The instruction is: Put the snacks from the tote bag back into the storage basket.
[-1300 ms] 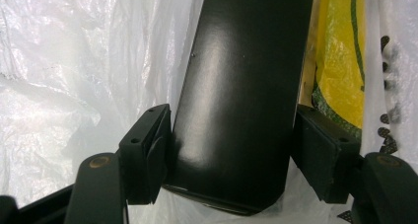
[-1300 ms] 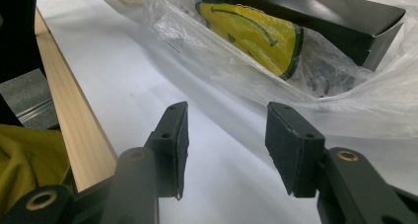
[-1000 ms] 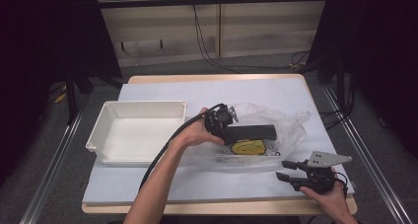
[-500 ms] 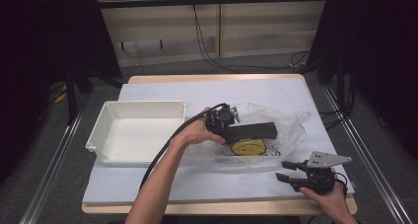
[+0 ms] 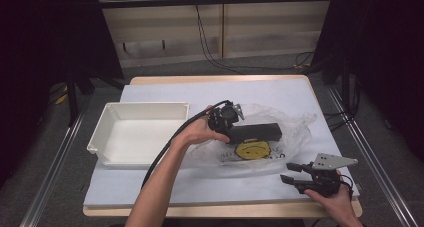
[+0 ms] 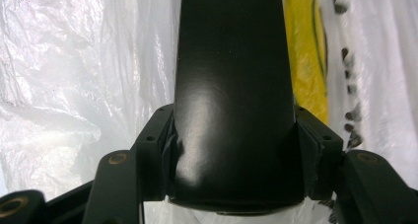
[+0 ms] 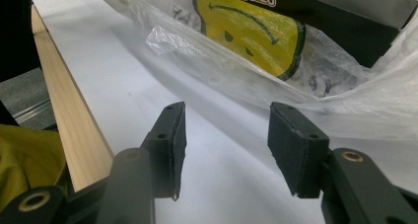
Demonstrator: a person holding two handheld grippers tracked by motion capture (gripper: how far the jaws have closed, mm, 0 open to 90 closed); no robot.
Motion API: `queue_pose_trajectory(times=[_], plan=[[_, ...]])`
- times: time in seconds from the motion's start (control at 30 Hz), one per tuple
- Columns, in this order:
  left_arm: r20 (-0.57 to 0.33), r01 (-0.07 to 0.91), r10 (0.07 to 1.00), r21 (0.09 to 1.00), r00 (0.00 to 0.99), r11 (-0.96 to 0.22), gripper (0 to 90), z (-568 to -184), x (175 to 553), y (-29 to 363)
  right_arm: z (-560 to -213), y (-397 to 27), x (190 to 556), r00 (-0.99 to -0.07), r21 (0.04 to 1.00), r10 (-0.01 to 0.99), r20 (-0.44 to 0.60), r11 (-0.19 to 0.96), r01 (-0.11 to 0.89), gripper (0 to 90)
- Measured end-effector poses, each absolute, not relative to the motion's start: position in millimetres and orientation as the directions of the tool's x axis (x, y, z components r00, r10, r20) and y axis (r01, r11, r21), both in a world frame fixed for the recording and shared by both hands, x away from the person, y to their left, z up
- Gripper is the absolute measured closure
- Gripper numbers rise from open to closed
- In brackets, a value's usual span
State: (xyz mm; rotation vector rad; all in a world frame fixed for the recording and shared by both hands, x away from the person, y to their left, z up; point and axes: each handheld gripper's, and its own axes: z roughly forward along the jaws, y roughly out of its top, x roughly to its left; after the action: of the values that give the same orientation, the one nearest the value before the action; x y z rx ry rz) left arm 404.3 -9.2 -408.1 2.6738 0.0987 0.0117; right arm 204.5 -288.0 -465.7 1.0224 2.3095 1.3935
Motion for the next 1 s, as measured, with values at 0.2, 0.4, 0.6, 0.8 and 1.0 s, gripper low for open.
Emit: queue_pose_trajectory(times=[0.2,0.4,0.6,0.8,1.0], plan=[[-0.031,0.102,0.100,0.490,0.995,-0.866,42.9,-398,405,-4,-466,-289,205,-0.718,0.854,0.683,0.132,0.290,0.433,47.9],[-0.032,0.107,0.105,0.513,0.994,-0.852,43.0,-385,405,1,-466,-288,204,-0.717,0.853,0.684,0.137,0.286,0.437,46.1],[-0.046,0.099,0.088,0.523,0.995,-0.847,43.0,-377,404,2,-466,-288,204,-0.714,0.857,0.686,0.137,0.280,0.433,44.3],[-0.050,0.078,0.060,0.512,0.997,-0.855,43.0,-374,398,3,-464,-291,203,-0.709,0.859,0.690,0.143,0.269,0.436,44.2],[-0.046,0.088,0.075,0.555,0.996,-0.827,43.0,-369,398,4,-464,-290,203,-0.711,0.860,0.689,0.141,0.271,0.433,44.1]])
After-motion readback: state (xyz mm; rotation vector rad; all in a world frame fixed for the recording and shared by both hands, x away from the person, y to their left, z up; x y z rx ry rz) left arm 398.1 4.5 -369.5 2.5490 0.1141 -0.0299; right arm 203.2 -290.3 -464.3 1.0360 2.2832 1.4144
